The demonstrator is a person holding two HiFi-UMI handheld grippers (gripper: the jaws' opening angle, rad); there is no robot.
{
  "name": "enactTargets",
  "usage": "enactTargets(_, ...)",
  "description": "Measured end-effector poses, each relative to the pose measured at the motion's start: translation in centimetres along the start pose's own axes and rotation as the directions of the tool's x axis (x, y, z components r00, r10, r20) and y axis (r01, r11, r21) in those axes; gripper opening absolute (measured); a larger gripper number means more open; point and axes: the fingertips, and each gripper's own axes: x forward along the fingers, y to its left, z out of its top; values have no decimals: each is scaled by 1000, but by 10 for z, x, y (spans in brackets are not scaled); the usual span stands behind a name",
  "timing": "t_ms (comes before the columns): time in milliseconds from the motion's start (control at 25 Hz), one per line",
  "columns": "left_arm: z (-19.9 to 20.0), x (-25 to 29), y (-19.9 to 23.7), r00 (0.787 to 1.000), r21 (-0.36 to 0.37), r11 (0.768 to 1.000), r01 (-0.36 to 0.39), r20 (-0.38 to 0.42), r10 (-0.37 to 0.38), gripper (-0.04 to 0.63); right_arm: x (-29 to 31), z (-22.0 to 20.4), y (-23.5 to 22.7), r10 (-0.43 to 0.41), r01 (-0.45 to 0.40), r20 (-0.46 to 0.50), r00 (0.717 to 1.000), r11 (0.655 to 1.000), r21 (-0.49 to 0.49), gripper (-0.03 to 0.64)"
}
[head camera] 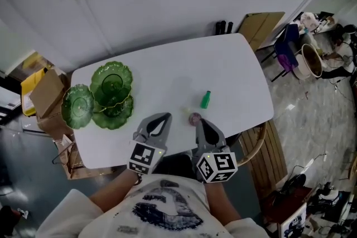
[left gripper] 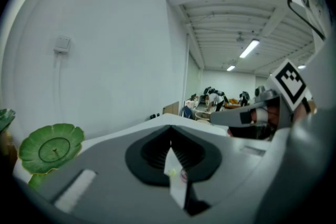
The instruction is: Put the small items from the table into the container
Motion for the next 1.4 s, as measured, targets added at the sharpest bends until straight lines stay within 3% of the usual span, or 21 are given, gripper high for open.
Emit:
enactTargets(520, 1, 91, -34, 997, -27, 999, -36, -66, 34, -9, 6, 12, -104, 12, -11, -36, 999, 1000, 26, -2)
enactTargets(880, -9, 134, -58, 992, -43, 998, -41, -121, 35, 0, 4, 11, -152, 22, -20, -62, 998, 999, 39, -3)
enactTargets(1240, -36, 165, -70, 978, -99, 993, -61, -206, 39, 112, 4, 0, -187, 26, -21, -91, 996, 998, 60, -3)
enactTargets(1400, -54, 181, -72, 970, -162, 984, -74, -242, 33, 161, 8, -8, -201, 24, -17, -100, 995, 997, 71, -3)
